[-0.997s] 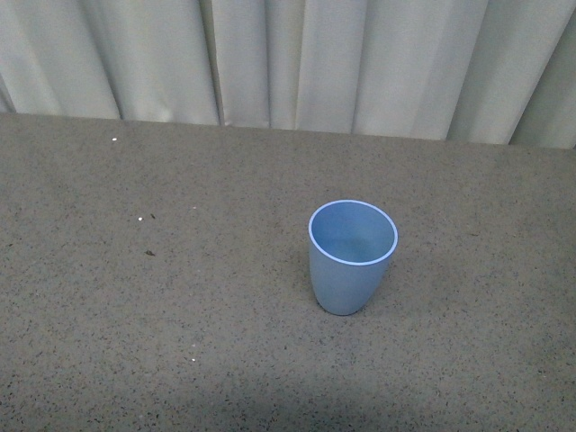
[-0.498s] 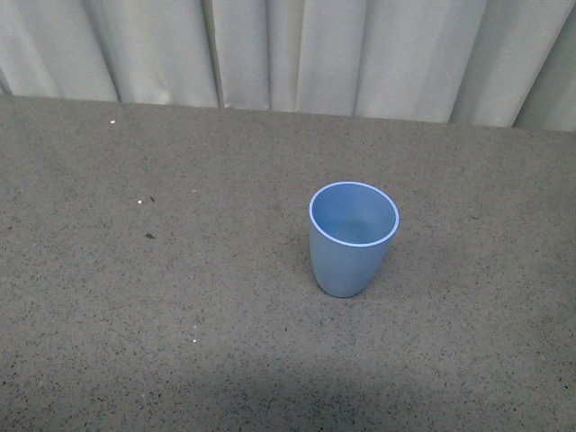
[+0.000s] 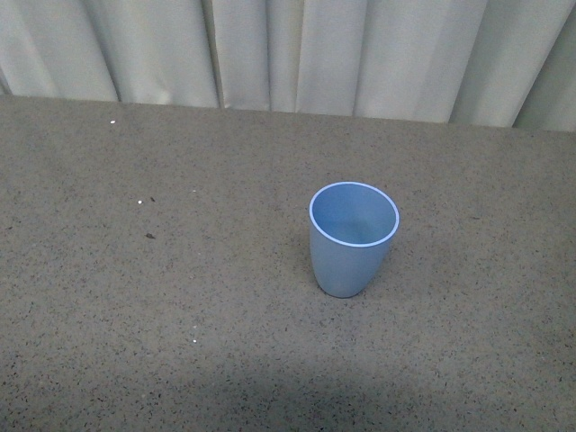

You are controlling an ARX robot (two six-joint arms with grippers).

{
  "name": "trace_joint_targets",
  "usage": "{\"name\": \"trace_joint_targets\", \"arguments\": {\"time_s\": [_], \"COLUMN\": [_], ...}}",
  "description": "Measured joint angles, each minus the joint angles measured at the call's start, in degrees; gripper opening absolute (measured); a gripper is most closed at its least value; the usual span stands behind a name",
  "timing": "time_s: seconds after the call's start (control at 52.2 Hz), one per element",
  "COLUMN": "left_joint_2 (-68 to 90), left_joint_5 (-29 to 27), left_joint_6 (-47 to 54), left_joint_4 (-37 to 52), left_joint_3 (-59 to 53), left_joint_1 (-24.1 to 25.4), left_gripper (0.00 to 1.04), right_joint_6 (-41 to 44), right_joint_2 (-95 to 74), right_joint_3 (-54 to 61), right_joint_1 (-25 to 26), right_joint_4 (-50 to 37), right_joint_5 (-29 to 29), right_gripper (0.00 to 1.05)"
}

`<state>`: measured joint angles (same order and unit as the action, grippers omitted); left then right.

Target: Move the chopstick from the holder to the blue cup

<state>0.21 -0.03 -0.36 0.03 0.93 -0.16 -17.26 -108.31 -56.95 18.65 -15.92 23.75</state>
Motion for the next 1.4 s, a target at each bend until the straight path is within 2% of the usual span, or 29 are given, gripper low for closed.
{"name": "trace_joint_targets", "arguments": {"time_s": [0.096,0.537,0.92,1.093,1.265,1.399], "left_joint_2": [0.00,0.00,0.00,0.00,0.00,0.00], "left_joint_5": [0.02,0.02,0.00,0.02,0.00,0.00], "left_joint_6": [0.00,0.00,0.00,0.00,0.00,0.00], "left_joint_4": [0.00,0.00,0.00,0.00,0.00,0.00], "left_joint_3": [0.00,0.00,0.00,0.00,0.00,0.00], "left_joint_1": [0.00,0.00,0.02,0.00,0.00,0.00], "left_gripper": [0.98,0.98,0.98,0.98,0.98,0.98], "right_joint_6": [0.24,3.41,22.53,22.53,16.76,10.75], "right_joint_2": [0.35,9.25,28.33,34.45,31.65,25.31], "right_joint_3": [0.00,0.00,0.66,0.81,3.19,4.13], "right_joint_1": [0.00,-1.86,-5.95,-13.53,-27.47,-33.77], "right_joint_4": [0.07,4.70,6.45,3.23,-6.38,-11.91], "right_joint_5": [-0.33,-1.18,-1.66,-1.29,2.25,3.08], "right_gripper": [0.03,0.03,0.03,0.03,0.03,0.03]}}
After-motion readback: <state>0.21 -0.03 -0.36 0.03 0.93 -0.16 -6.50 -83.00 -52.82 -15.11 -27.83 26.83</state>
